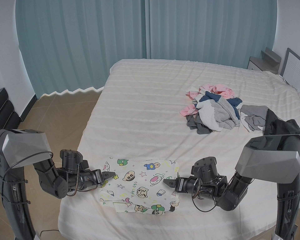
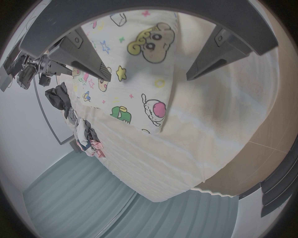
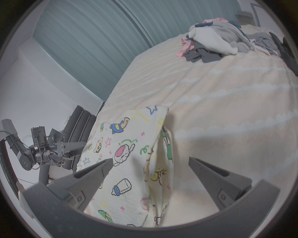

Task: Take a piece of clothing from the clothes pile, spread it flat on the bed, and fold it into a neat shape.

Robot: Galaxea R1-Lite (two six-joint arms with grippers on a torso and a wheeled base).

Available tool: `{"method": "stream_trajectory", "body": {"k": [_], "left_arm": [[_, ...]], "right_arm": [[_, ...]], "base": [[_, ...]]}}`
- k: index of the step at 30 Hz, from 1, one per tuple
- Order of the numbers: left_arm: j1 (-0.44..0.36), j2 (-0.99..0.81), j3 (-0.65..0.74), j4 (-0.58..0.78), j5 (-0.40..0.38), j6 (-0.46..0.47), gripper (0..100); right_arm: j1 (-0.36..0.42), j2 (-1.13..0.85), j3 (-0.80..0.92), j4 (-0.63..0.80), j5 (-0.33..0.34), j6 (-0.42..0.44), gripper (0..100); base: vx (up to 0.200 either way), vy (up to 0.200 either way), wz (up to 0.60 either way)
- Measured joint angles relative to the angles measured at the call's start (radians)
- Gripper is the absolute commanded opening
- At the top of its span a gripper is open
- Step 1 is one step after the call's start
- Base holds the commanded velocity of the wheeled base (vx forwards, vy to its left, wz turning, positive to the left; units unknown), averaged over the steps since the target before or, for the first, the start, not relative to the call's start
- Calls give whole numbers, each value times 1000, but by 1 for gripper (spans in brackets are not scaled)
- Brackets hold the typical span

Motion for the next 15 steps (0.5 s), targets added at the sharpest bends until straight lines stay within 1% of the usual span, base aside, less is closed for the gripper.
{"method": "stream_trajectory", "body": {"k": [3, 12, 15], "left_arm": [[-4, 27, -27, 0, 0, 0, 100], [-18, 75, -61, 0, -7, -4, 100], [-23, 90, -74, -1, -8, -20, 100]], "right_arm": [[7, 17, -5, -2, 3, 38, 100], [18, 76, -48, -2, 3, 51, 100], [26, 95, -73, -3, 3, 54, 100]], "base": [[0, 0, 0], [0, 0, 0], [0, 0, 0]]}}
